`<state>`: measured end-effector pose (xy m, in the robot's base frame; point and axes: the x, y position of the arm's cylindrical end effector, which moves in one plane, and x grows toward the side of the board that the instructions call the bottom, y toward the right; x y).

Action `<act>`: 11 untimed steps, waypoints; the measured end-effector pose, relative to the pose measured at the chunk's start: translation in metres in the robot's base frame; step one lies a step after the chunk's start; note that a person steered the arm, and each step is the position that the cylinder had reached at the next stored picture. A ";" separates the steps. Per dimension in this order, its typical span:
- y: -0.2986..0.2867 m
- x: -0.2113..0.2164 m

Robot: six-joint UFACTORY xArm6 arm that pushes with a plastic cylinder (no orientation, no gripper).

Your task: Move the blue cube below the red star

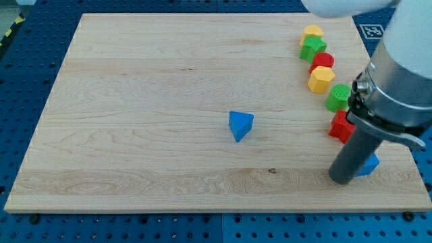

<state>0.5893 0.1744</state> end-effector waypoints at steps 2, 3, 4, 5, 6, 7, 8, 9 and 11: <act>0.029 0.011; 0.033 0.011; 0.038 0.008; 0.040 -0.002; 0.042 -0.008; 0.045 -0.008; 0.045 -0.010; 0.045 -0.011; 0.043 -0.005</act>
<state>0.5839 0.2176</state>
